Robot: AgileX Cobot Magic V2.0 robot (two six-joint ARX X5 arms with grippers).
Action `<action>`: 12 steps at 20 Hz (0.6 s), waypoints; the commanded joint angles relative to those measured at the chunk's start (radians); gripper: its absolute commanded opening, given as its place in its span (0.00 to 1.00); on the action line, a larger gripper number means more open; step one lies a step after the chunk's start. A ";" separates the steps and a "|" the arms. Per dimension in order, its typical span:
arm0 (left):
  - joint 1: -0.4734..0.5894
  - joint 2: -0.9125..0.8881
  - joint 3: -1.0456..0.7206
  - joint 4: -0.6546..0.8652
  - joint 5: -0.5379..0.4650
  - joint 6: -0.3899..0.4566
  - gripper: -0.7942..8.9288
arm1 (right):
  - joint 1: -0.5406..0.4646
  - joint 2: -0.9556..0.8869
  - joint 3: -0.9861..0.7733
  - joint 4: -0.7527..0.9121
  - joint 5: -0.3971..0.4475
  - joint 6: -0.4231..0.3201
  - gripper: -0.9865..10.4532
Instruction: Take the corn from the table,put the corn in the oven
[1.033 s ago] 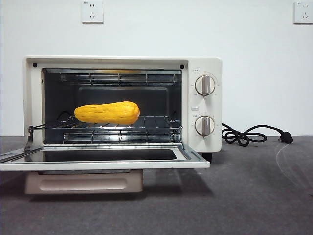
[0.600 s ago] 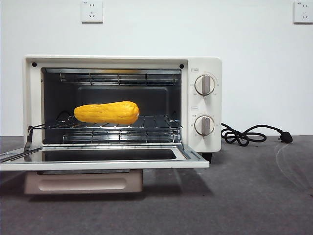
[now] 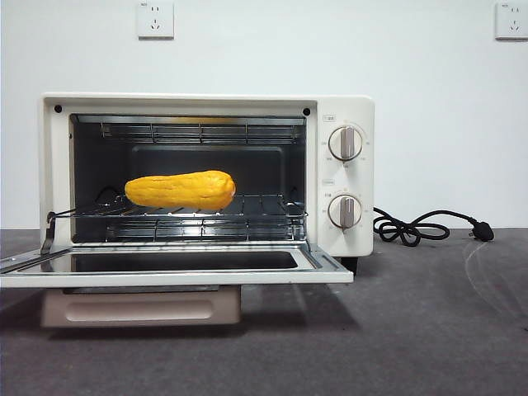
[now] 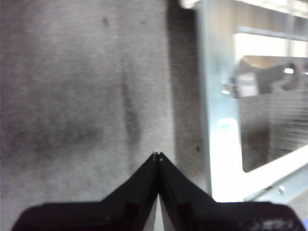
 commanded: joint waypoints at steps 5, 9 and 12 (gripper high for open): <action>-0.069 0.053 -0.003 0.016 -0.002 -0.006 0.07 | -0.002 0.001 -0.003 0.007 -0.002 -0.011 0.08; -0.105 0.067 -0.003 0.013 -0.001 -0.006 0.07 | -0.002 0.001 -0.003 0.007 -0.002 -0.011 0.08; -0.108 0.067 -0.003 -0.003 0.006 0.000 0.07 | -0.002 0.001 -0.003 0.007 -0.002 -0.010 0.08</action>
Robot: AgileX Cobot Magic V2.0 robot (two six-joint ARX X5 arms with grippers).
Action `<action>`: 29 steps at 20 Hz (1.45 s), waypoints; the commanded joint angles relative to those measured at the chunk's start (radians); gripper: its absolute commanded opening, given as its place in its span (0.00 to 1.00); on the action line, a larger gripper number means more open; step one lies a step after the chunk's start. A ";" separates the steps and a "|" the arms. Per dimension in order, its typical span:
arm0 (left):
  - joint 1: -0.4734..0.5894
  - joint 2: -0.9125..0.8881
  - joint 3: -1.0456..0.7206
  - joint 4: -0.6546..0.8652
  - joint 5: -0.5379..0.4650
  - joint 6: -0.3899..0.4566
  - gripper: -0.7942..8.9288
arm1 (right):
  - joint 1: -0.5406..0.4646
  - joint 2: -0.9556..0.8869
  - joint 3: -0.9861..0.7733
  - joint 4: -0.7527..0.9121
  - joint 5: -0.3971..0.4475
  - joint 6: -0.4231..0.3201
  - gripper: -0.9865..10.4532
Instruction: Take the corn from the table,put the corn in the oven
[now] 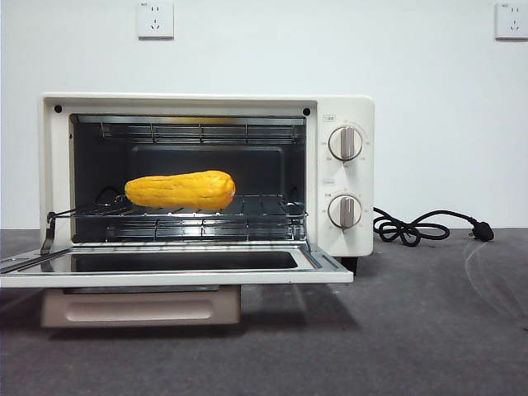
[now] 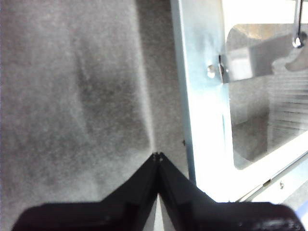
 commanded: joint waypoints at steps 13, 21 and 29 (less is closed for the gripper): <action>0.033 0.006 -0.001 0.008 0.302 0.005 0.07 | -0.002 0.001 -0.003 0.006 -0.002 -0.008 0.08; 0.134 0.006 0.110 0.011 0.475 -0.034 0.07 | -0.002 0.001 -0.003 0.003 -0.002 -0.007 0.08; 0.114 0.006 0.214 0.302 0.473 -0.296 0.07 | -0.002 0.001 -0.003 0.004 -0.001 -0.007 0.08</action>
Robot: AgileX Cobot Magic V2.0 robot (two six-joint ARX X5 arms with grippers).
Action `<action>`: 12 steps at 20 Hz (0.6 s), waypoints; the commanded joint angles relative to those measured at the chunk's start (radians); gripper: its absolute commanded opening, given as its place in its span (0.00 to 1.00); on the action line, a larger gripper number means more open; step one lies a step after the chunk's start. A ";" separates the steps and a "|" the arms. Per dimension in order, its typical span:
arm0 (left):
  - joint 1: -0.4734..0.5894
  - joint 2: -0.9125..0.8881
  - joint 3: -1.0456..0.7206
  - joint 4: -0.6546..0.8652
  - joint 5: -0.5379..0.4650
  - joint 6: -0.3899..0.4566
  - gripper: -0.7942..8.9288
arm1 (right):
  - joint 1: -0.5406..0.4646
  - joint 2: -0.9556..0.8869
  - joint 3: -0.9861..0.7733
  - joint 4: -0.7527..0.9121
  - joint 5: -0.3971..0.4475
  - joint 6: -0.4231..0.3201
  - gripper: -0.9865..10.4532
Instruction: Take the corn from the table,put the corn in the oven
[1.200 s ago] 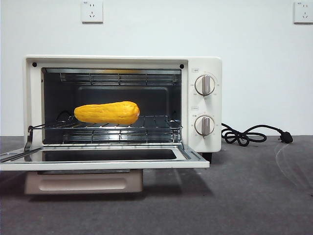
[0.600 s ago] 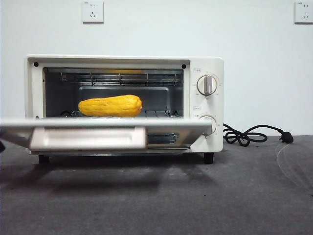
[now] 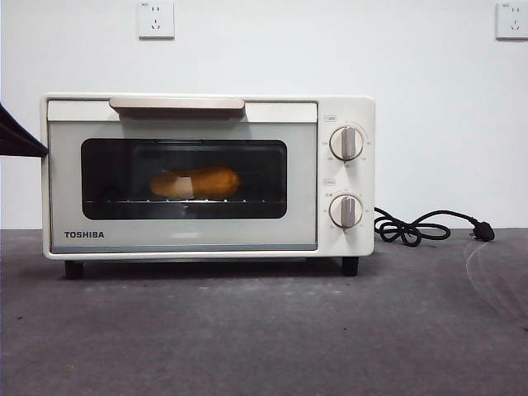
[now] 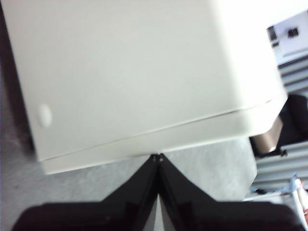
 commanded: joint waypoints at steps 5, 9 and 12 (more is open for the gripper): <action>-0.019 0.003 0.004 0.161 -0.021 -0.131 0.07 | -0.001 0.001 -0.003 0.006 0.002 -0.007 0.08; -0.019 0.003 0.005 0.178 -0.053 -0.155 0.07 | -0.001 0.001 -0.003 0.007 0.002 -0.008 0.08; -0.018 0.003 0.005 0.156 -0.051 -0.154 0.07 | -0.001 0.001 -0.003 0.007 0.006 -0.008 0.08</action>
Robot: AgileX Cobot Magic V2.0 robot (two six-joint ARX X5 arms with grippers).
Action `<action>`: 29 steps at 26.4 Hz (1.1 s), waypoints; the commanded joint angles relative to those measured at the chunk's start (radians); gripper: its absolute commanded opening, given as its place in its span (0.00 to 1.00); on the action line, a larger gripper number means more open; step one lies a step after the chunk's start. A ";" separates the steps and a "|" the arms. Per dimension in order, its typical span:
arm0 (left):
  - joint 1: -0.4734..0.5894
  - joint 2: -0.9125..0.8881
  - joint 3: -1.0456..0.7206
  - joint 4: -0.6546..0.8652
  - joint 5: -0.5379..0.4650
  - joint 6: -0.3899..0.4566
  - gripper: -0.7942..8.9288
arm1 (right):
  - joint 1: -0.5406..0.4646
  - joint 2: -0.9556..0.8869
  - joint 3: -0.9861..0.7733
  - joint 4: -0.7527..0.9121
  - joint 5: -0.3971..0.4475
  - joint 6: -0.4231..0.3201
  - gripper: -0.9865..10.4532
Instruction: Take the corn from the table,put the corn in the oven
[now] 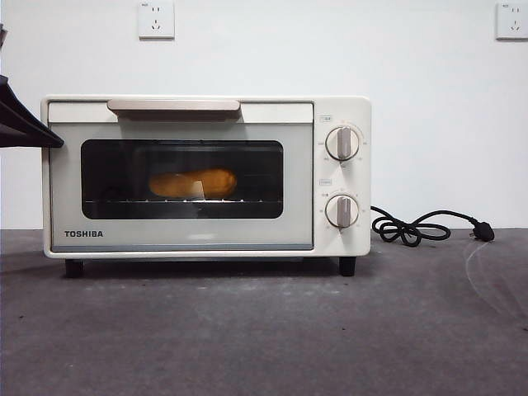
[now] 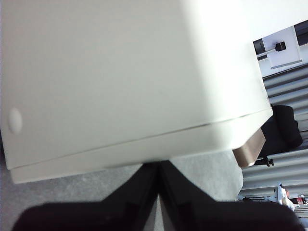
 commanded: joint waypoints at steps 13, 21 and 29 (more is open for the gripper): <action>0.005 -0.171 0.007 -0.283 -0.031 0.175 0.07 | -0.001 0.002 -0.003 0.009 0.063 -0.011 0.08; -0.048 -0.496 0.007 -0.307 -0.162 0.130 0.07 | -0.001 0.003 -0.003 0.058 0.069 -0.004 0.08; -0.151 -0.762 0.007 -0.332 -0.341 0.048 0.07 | -0.001 0.014 -0.003 0.076 0.069 -0.004 0.08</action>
